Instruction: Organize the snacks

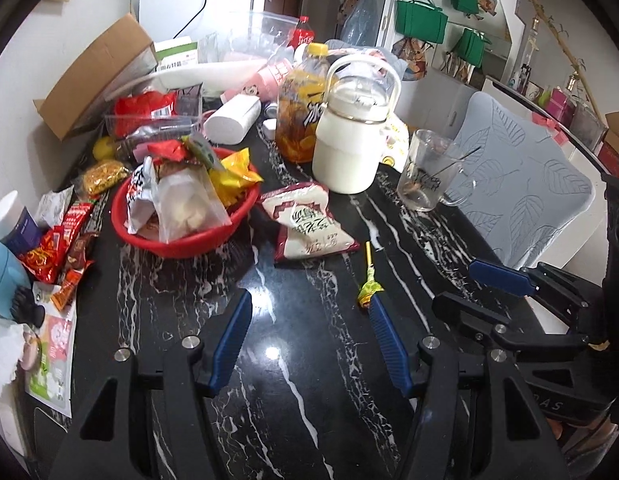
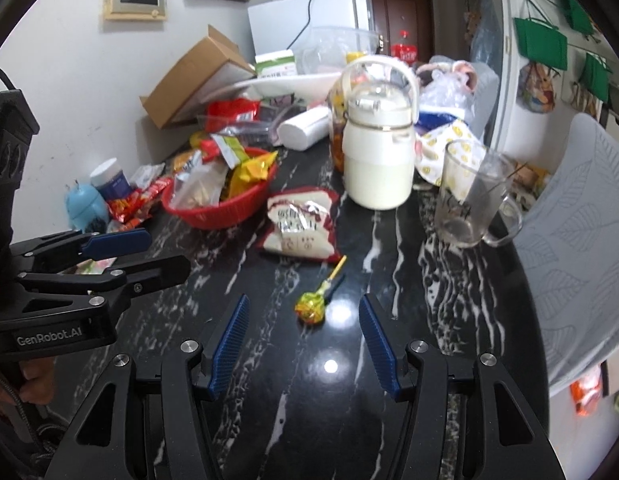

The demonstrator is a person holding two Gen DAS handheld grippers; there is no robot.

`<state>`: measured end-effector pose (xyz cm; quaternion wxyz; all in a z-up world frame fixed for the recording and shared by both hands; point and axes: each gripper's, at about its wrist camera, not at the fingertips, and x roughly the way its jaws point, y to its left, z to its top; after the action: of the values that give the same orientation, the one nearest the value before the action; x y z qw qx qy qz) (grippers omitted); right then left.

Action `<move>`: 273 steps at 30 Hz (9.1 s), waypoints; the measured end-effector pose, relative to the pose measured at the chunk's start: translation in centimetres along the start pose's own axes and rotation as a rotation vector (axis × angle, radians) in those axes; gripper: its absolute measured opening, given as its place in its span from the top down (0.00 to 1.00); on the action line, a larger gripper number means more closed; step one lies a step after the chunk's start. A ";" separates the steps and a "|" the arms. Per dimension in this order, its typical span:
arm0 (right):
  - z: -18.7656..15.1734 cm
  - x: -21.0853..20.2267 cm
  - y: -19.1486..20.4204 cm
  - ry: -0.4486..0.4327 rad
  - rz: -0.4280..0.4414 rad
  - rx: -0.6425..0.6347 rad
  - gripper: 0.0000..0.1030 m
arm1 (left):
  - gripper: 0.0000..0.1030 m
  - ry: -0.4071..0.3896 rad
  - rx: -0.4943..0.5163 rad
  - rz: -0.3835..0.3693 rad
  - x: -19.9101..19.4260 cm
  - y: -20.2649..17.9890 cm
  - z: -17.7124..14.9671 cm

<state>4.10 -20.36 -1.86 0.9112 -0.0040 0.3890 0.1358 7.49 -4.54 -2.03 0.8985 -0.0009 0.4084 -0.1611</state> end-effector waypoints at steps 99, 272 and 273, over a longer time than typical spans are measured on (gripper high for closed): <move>-1.8 7.6 -7.7 0.157 0.091 0.133 0.75 | 0.38 0.252 0.116 0.041 11.3 -3.9 -1.9; 13.7 7.7 6.2 -0.023 0.183 -0.185 0.55 | 0.12 -0.215 -0.054 0.217 -2.1 10.3 10.5; 13.7 7.1 6.3 -0.033 0.178 -0.186 0.54 | 0.12 -0.220 -0.053 0.220 -2.6 10.1 10.4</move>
<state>16.86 -11.03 3.28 0.8975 -0.0515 0.3585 0.2515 16.48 4.43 5.48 0.9497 0.0026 0.3091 -0.0500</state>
